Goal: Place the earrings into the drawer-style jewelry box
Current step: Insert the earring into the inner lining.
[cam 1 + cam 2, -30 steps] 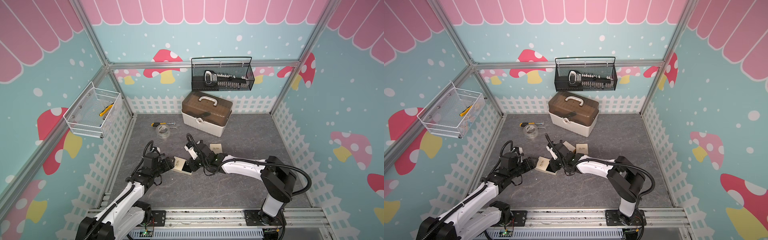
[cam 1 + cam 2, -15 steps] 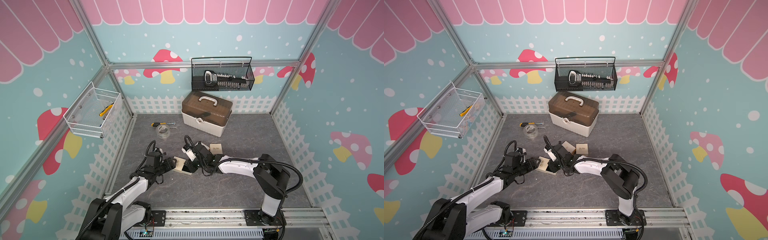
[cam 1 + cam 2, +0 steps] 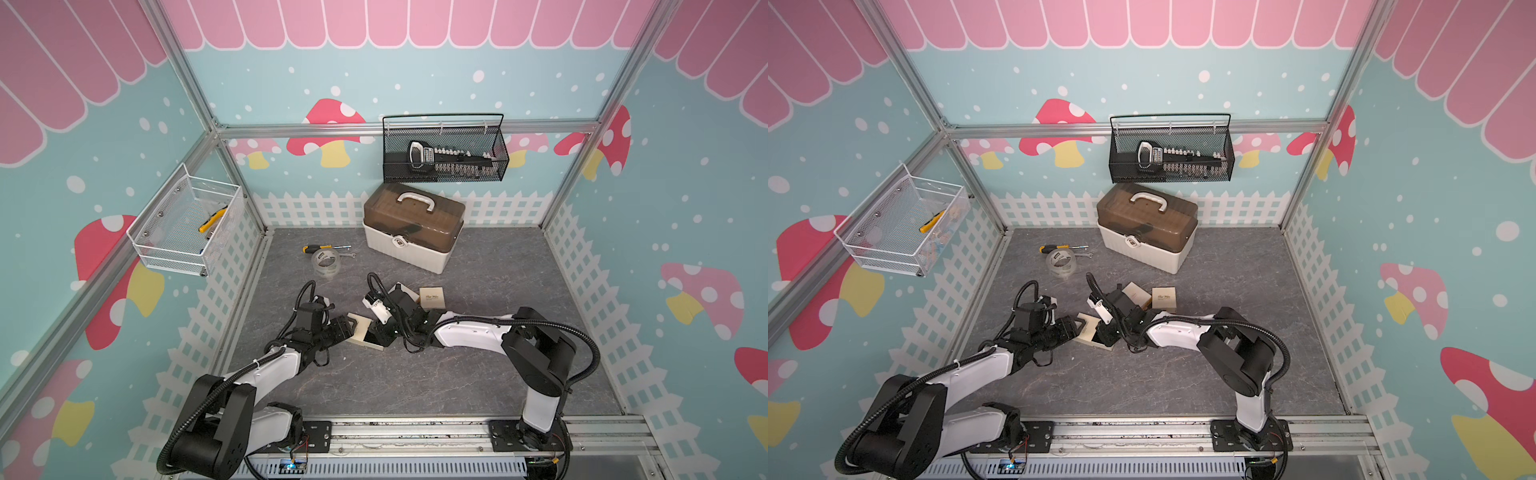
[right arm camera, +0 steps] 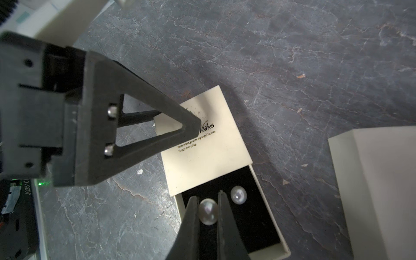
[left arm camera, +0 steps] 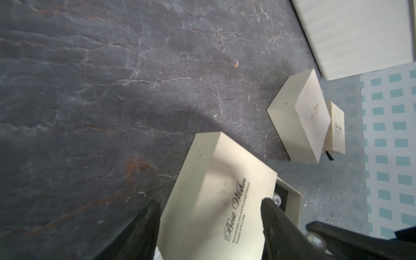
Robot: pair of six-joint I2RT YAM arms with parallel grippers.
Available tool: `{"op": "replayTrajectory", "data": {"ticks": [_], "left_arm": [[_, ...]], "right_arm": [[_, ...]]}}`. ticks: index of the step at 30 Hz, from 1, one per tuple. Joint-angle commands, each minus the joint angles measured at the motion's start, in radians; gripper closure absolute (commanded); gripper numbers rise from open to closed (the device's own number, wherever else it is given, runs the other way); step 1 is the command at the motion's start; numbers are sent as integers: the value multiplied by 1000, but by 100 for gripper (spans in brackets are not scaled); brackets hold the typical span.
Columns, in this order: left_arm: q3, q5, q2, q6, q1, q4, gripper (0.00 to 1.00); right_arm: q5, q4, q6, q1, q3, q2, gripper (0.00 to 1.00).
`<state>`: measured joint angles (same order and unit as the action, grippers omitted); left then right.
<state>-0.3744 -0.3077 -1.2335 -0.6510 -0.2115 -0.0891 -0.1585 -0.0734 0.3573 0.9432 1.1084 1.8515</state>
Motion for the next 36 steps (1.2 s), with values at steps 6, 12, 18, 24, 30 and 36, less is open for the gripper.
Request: {"op": "replayTrajectory", "data": {"ticks": [6, 12, 18, 24, 30, 36], "left_arm": [[14, -52, -15, 10, 4, -61, 29], [38, -40, 64, 17, 4, -50, 29], [60, -1, 247, 40, 1, 30, 27], [72, -99, 240, 31, -7, -21, 30], [69, -158, 137, 15, -17, -104, 32], [62, -154, 90, 16, -29, -121, 32]], "right_arm": [[-12, -12, -23, 3, 5, 37, 100], [-10, -13, -21, 4, -1, 37, 100], [6, -21, -22, 3, -16, 20, 100], [22, -25, -28, 3, -25, 15, 100], [26, -28, -25, 3, -28, 17, 100], [21, -29, -26, 3, -25, 23, 100]]}}
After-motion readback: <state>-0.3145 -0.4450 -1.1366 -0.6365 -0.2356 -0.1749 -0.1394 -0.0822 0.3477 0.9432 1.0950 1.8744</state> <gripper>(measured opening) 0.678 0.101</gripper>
